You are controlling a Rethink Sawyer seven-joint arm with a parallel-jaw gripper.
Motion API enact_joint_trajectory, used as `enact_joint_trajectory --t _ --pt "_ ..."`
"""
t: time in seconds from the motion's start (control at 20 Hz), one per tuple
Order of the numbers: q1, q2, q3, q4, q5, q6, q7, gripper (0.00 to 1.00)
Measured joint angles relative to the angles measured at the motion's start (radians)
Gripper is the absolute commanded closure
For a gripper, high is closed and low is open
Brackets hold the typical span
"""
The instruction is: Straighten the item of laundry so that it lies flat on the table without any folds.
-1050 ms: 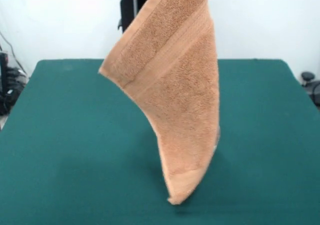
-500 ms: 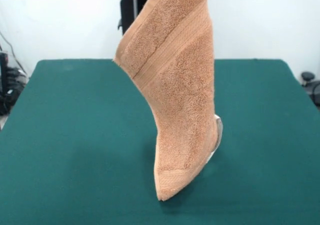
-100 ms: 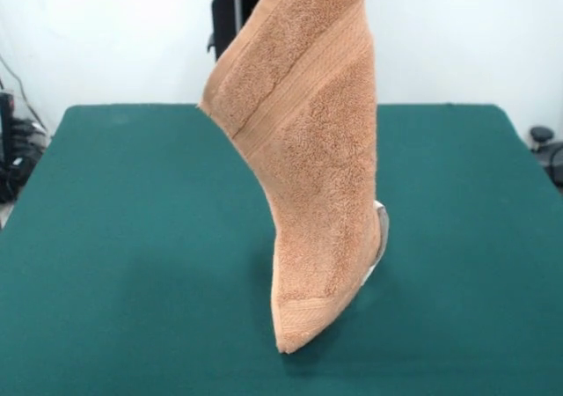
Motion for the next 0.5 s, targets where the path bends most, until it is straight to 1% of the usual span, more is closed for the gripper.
enact_joint_trajectory --t 0.05,0.1,0.5 --pt "-0.001 0.000 0.000 0.000 0.000 0.000 0.000 1.00" --pt "-0.002 0.000 0.000 0.000 0.001 0.000 0.000 0.00" --pt "-0.014 -0.012 0.000 0.000 0.008 0.000 0.000 0.00"
